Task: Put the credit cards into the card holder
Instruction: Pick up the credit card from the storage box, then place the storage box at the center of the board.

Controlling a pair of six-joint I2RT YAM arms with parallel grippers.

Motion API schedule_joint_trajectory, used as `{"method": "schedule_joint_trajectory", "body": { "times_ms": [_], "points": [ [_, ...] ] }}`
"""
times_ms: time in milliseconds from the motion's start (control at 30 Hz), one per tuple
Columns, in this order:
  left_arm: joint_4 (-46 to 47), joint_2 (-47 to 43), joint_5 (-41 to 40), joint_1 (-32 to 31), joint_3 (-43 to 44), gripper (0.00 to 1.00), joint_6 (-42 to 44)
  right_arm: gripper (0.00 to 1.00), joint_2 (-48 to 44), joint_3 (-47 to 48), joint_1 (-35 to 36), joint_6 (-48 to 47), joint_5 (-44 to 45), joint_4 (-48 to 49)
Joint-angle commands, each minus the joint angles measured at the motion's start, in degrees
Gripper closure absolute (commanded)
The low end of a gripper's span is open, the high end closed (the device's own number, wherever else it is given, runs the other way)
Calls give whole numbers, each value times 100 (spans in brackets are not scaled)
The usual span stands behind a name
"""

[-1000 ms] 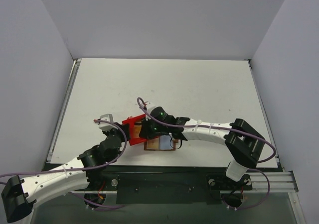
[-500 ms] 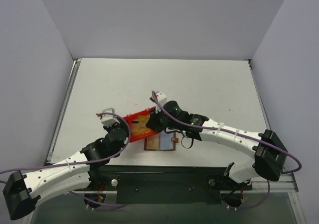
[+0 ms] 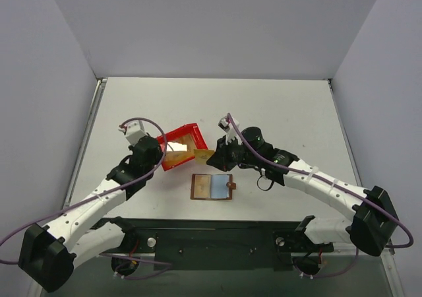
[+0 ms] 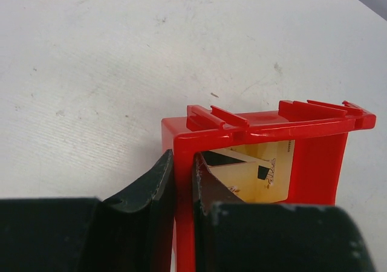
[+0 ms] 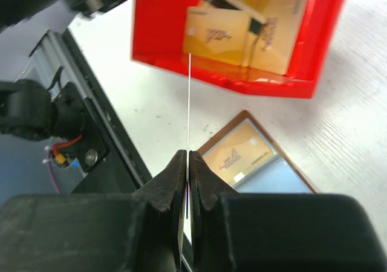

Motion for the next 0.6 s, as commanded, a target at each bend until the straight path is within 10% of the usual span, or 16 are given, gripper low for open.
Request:
{"method": "schedule_joint_trajectory", "body": {
  "times_ms": [0,133,567],
  "points": [
    [35,459,840,520,715,100,144,100,-432,33,-5,-709,-955,199],
    [-123,828,1034,740,1023,100,259,100,-739,-46,-23,-772,-781,171],
    [-361,1480,1236,1101,1314,100,391,100,-1197,1115,-752,4974,126,-295]
  ]
}}
